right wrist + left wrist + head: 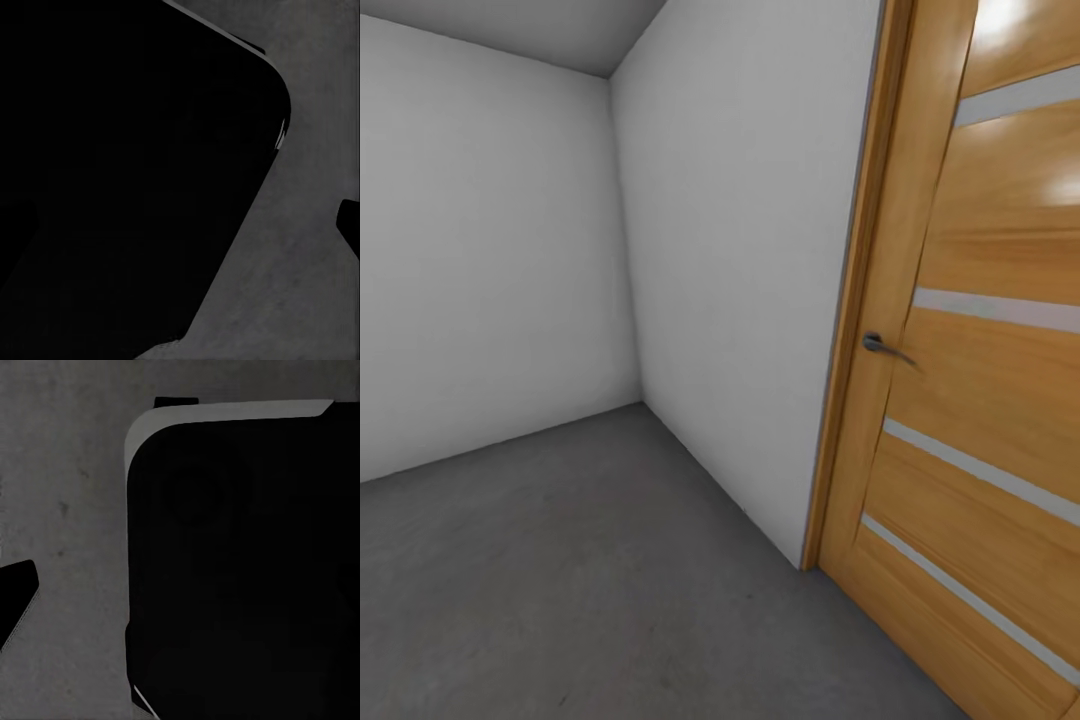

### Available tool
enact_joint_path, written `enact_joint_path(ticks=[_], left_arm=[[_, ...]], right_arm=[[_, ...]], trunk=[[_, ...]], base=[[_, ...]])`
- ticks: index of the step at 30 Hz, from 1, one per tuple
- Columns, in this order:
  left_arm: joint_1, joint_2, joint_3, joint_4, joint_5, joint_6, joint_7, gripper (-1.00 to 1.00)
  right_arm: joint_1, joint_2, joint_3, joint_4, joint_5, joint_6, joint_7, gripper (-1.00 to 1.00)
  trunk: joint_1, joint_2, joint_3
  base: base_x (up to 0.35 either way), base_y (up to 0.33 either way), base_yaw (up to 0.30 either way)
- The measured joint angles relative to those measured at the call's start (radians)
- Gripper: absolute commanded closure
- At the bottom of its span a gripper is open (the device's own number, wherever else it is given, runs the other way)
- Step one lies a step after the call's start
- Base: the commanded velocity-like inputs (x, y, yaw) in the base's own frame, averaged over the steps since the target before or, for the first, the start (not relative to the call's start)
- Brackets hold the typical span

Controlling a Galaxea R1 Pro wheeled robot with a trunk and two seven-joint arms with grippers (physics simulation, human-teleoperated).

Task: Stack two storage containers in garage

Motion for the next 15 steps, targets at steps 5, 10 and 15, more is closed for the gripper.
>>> enact_joint_path(ticks=[5, 10, 15], left_arm=[[0.0, 0.0, 0.0, 0.0, 0.0, -0.001, 0.001, -1.0], [0.0, 0.001, 0.0, 0.0, 0.0, -0.001, 0.003, -1.0], [0.0, 0.001, 0.0, 0.0, 0.0, -0.001, 0.004, -1.0]], right_arm=[[0.0, 0.0, 0.0, 0.0, 0.0, 0.0, 0.0, -1.0], [0.0, 0.0, 0.0, 0.0, 0.0, 0.0, 0.0, -1.0], [0.0, 0.0, 0.0, 0.0, 0.0, 0.0, 0.0, -1.0]], trunk=[[0.0, 0.0, 0.0], [0.001, 0.0, 0.0], [0.001, 0.0, 0.0]], base=[[0.259, 0.0, 0.0], [0.057, 0.0, 0.0], [0.004, 0.0, 0.0]])
